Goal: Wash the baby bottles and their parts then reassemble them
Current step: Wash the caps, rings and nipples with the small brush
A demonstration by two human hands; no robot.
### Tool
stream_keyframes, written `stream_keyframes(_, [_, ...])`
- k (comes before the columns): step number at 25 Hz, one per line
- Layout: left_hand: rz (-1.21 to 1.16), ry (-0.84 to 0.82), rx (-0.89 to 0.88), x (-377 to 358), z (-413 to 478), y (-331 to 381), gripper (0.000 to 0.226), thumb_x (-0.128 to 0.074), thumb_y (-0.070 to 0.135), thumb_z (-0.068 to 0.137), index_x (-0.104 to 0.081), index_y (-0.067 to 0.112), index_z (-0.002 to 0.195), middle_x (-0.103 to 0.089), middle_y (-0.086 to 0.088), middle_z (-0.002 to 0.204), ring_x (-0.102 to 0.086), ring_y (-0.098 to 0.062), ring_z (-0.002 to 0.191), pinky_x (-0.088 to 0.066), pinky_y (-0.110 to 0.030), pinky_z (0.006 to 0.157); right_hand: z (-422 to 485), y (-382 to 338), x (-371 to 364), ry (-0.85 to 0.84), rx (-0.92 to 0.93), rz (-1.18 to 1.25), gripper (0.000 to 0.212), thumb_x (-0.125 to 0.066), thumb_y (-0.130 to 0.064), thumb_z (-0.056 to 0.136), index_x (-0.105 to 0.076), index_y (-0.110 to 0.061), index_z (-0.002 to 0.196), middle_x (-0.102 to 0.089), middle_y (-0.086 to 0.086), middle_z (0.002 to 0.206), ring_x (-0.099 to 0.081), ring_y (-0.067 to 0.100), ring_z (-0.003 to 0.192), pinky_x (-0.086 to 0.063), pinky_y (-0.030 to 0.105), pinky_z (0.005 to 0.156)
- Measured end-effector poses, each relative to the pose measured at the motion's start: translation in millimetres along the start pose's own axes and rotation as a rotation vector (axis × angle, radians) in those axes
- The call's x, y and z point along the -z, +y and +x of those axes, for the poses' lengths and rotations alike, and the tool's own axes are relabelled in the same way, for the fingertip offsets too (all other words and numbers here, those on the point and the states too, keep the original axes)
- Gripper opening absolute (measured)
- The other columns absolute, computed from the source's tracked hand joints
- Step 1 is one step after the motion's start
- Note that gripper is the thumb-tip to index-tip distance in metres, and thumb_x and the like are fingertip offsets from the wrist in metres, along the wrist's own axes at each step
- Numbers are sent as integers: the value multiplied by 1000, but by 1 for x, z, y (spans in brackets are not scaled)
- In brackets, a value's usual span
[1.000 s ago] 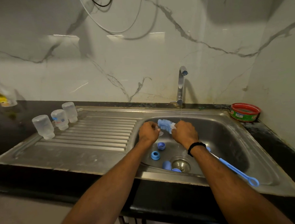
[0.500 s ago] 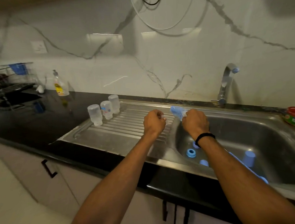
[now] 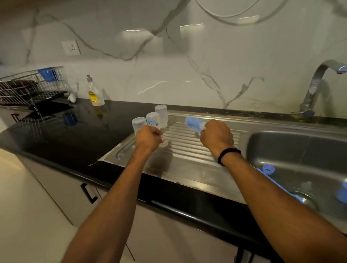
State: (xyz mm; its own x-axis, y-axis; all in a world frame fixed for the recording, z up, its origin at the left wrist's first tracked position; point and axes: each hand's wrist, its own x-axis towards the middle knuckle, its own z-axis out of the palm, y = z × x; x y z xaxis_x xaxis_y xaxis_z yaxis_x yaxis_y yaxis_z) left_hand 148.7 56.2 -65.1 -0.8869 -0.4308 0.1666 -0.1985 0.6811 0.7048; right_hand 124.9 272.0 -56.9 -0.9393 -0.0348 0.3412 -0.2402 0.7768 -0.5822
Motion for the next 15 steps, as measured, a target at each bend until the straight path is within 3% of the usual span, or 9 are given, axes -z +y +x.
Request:
stream_keyframes(9, [-19, 15, 34, -3, 14, -21, 30, -75, 7, 88, -70, 4, 117, -63, -14, 134, -56, -30, 129, -44, -39, 108, 1, -4, -20, -1, 8, -33, 20, -56, -17, 96, -68, -10, 110, -71, 7, 104, -52, 16, 73, -38, 25, 59])
stream_keyframes(11, [-24, 16, 30, -4, 18, -23, 31, -76, 8, 87, -70, 4, 118, -63, -14, 134, -57, -30, 128, -44, -40, 109, 1, -5, -21, -2, 9, -31, 21, -56, -16, 96, -68, -11, 114, -71, 6, 106, -53, 17, 72, -35, 21, 54])
stream_keyframes(15, [-18, 39, 6, -5, 18, -26, 32, -75, 6, 87, -71, 3, 119, -66, -15, 129, -60, -29, 124, -45, -36, 106, 0, -7, -26, -18, 19, -35, 23, -56, -17, 97, -67, -11, 115, -71, 7, 107, -61, 22, 79, -39, 25, 60])
